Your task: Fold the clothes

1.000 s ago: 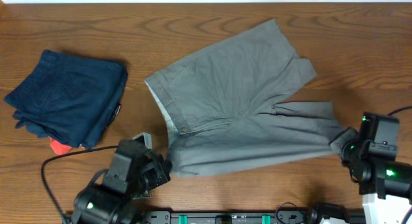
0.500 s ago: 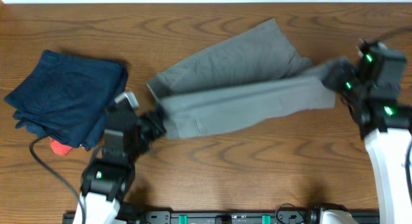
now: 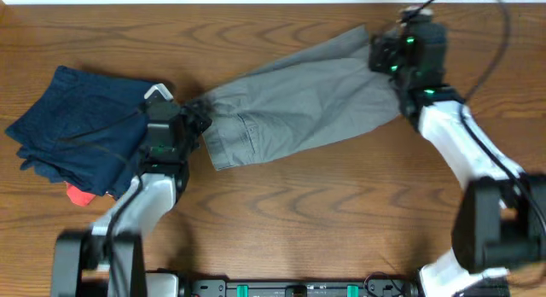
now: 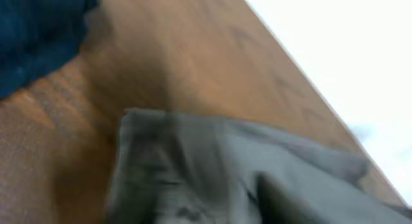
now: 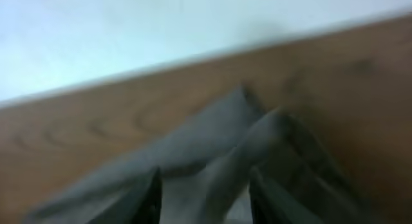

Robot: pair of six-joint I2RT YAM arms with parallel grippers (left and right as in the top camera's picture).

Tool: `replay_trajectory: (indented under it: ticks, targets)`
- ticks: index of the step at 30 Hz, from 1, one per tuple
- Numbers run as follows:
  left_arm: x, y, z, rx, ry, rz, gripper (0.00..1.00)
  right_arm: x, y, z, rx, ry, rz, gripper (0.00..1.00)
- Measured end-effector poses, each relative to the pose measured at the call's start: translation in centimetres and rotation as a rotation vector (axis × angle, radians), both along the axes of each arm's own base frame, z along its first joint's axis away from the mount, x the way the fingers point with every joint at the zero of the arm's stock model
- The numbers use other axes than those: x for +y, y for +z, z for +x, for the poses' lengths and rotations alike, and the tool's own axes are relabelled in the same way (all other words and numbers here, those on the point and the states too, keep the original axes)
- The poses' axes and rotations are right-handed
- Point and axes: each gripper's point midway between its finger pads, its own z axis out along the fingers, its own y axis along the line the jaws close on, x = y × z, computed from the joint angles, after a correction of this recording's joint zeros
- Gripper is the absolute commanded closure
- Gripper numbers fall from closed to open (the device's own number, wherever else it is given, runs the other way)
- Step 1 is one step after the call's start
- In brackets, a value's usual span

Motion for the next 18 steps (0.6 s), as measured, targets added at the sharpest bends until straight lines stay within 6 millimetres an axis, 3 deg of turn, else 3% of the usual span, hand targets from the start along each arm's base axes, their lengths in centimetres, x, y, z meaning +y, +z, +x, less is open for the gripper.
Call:
replay_trajectory:
  ticks: [2, 4, 12, 18]
  targets:
    - [-0.2, -1.3, -0.1, 0.032, -0.012, -0.005, 0.02, 0.3, -2.5, -0.4, 0.068, 0.009, -0.009, 0.48]
    - [-0.7, -1.8, -0.2, 0.046, -0.040, -0.018, 0.02, 0.2, -3.7, -0.9, 0.112, 0.011, -0.023, 0.48]
    - [-3.4, -0.6, -1.9, 0.070, -0.193, -0.081, 0.02, -3.0, -3.9, -4.3, 0.258, -0.029, -0.065, 0.49]
    - [-4.0, -4.1, -5.6, 0.287, -0.227, -0.113, 0.02, -6.2, -6.1, -5.8, 0.364, -0.091, -0.076, 0.43]
